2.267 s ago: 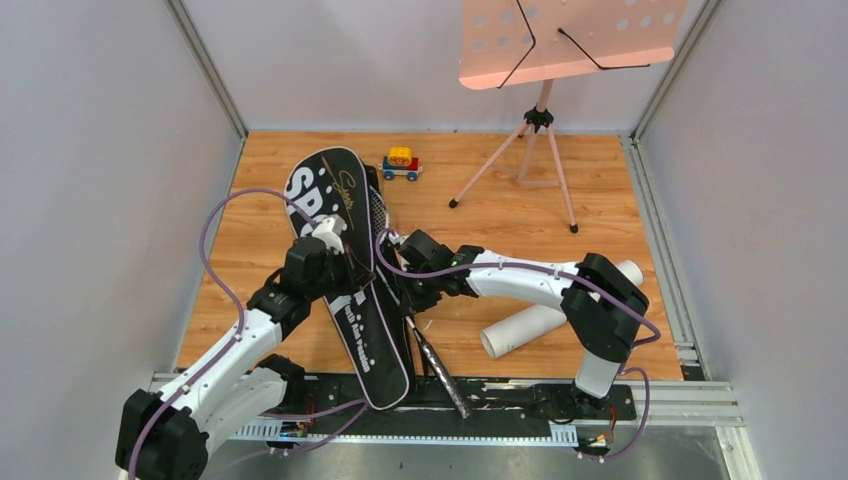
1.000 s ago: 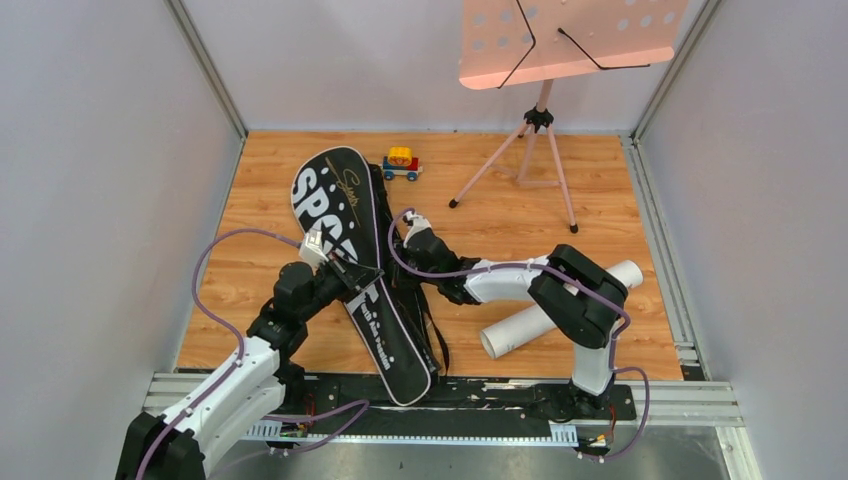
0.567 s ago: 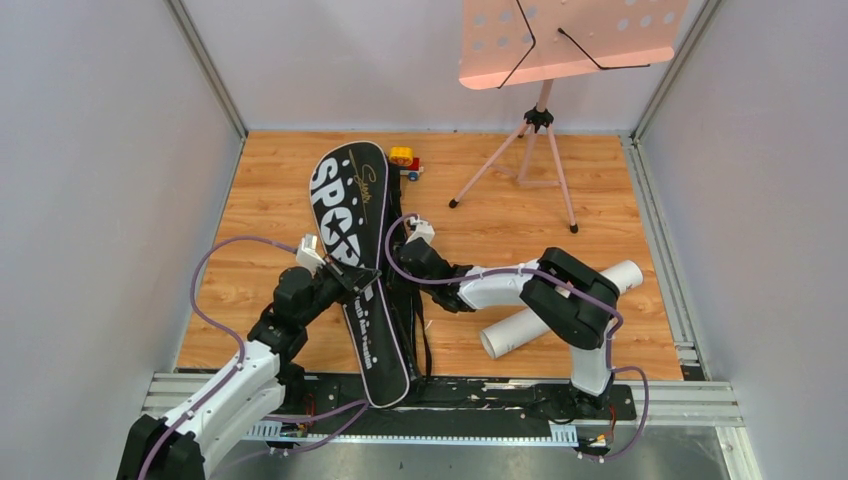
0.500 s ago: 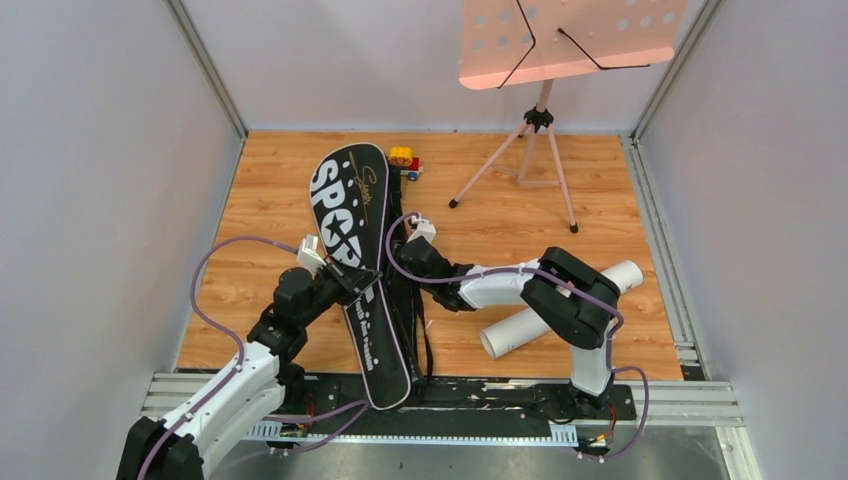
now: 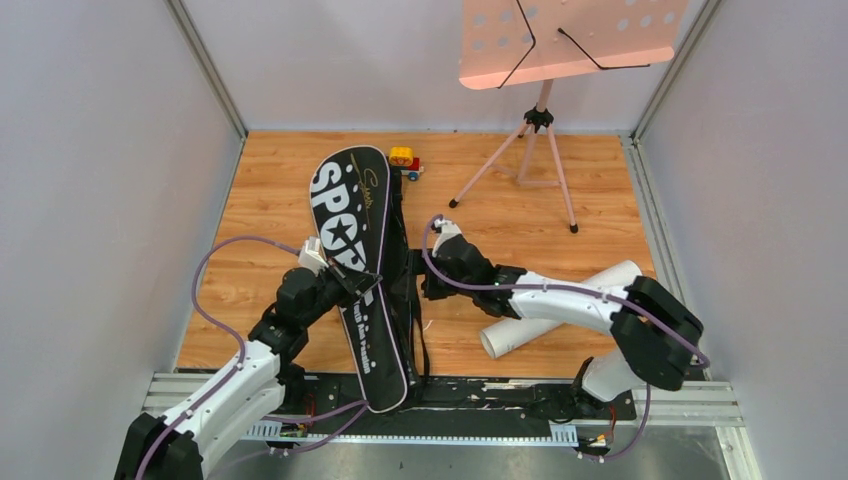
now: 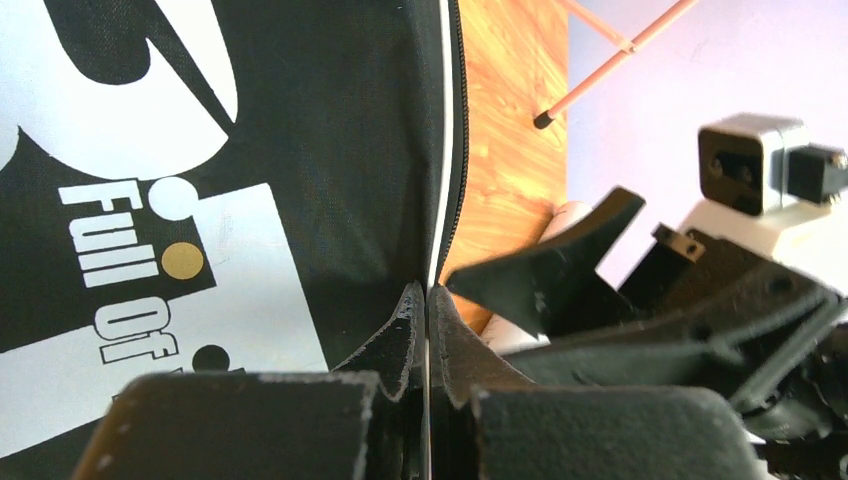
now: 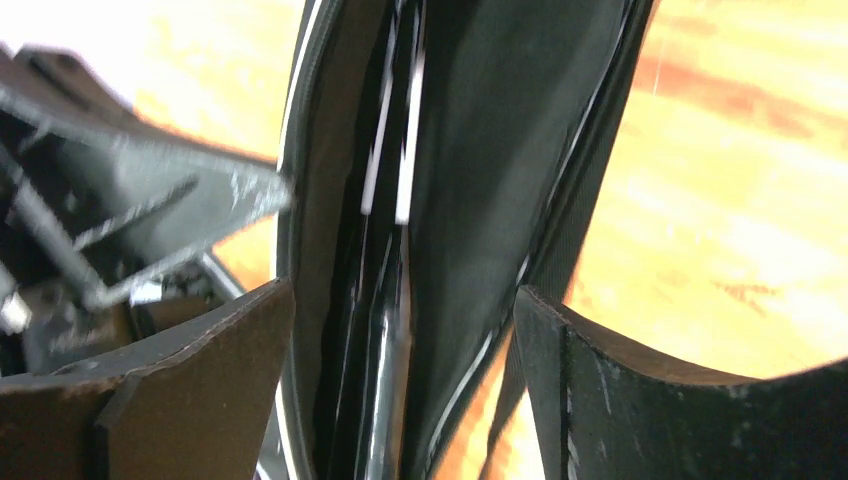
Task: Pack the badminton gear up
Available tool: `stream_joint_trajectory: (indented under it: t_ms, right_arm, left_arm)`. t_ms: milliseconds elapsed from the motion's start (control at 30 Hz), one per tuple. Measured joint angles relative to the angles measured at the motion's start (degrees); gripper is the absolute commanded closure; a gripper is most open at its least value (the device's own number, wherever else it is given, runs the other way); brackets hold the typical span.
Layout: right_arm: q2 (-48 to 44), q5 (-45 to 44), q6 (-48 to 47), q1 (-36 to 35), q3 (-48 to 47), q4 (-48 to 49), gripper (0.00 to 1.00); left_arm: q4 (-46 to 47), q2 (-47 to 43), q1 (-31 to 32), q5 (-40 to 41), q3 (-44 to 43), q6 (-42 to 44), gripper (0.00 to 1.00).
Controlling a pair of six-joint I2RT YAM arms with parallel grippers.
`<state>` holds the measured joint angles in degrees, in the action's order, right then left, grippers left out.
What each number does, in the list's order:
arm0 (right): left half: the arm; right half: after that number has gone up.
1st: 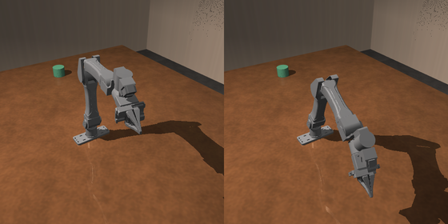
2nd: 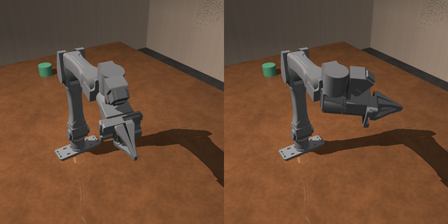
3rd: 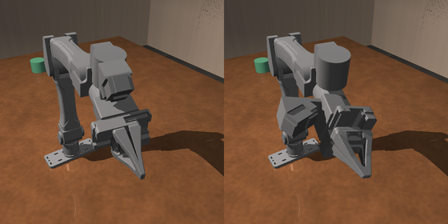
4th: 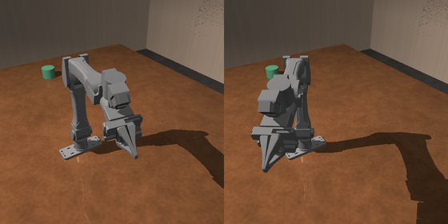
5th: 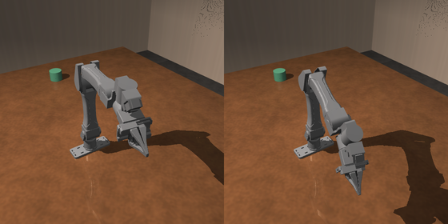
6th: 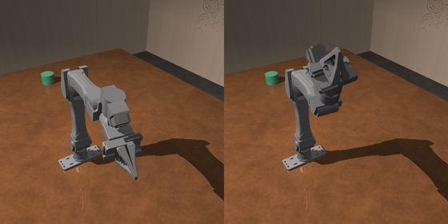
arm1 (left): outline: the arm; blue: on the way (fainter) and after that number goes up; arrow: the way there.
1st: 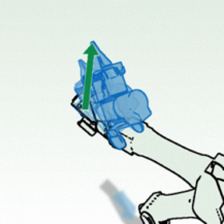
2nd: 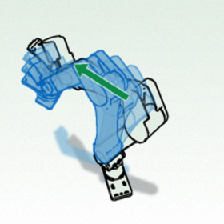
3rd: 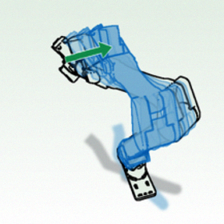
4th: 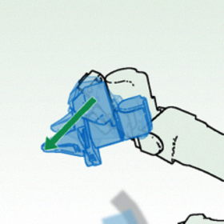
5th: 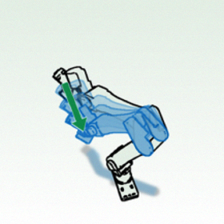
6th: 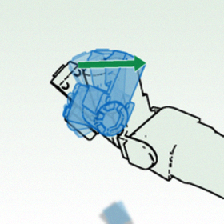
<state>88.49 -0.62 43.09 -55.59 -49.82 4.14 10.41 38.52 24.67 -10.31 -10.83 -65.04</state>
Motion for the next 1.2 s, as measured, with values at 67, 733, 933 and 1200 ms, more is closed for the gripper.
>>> stream_joint_trajectory:
  t_ms: [67, 733, 933, 1200]
  right_arm:
    - [-3.61, 2.21, -0.15, -0.31, 2.73, -1.18, 0.18]
    - [-1.73, -4.15, 5.66, -16.94, 8.31, 0.02, 0.34]
    - [-1.31, -6.29, 6.67, -17.9, 10.23, 5.18, 0.67]
    - [-0.22, -5.95, 6.99, -18.23, 12.94, 12.61, 0.92]
  left_arm:
    - [-0.02, 0.5, 0.02, 0.13, 0.0, 0.09, 1.0]
    - [-2.6, 2.08, 0.07, 0.52, -1.7, 1.77, 1.0]
    - [-4.13, 0.63, 0.07, 0.79, -1.95, 2.36, 1.0]
    - [-5.09, 0.31, 0.07, 0.81, -1.99, 2.34, 0.96]
